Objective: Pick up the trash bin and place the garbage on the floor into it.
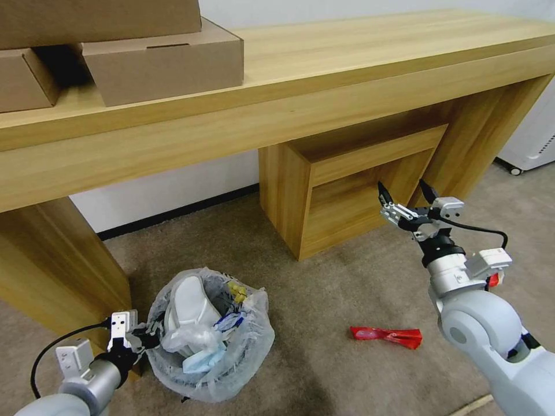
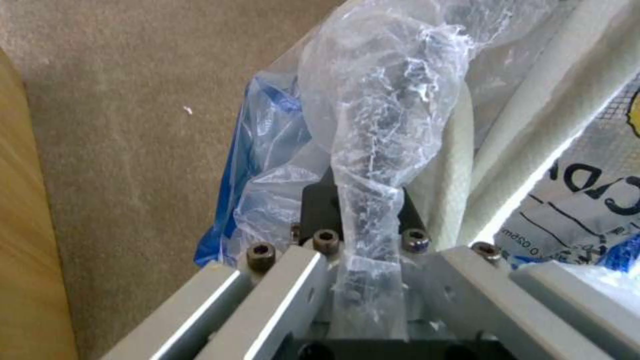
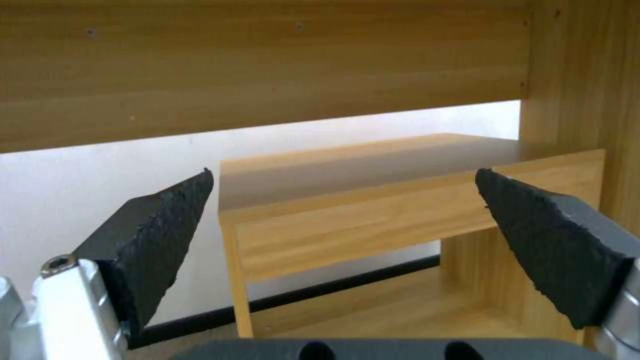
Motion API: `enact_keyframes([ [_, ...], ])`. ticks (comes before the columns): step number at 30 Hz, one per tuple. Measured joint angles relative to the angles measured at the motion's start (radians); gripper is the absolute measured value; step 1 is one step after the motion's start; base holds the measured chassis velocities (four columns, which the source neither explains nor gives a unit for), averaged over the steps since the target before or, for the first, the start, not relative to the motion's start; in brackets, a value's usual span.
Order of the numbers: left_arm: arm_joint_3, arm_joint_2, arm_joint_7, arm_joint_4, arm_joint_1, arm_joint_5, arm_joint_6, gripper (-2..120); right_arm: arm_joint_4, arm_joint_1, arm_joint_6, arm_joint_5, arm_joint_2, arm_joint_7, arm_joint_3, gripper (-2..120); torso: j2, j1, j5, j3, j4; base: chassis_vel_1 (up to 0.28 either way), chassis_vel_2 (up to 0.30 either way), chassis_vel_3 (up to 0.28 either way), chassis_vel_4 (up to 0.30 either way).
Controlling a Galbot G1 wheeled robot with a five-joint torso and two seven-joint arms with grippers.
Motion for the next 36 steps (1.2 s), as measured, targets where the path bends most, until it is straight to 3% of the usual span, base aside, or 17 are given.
enact_keyframes([
  [17,0.007,-0.014,0.011,0.006,0.007,0.025,-0.004,0,-0.014,-0.038,0.014,-0.040,0.042,0.002,0.004,100,0.000,0.000,0.0000,0.000,0.0000,-0.034,-0.037,-0.037,-0.034],
  [36,0.005,-0.041,0.025,0.004,0.020,0.059,-0.021,0,-0.017,-0.062,0.040,-0.069,0.048,0.000,0.005,100,0.000,0.000,0.0000,0.000,-0.0001,-0.114,-0.116,-0.110,-0.106],
])
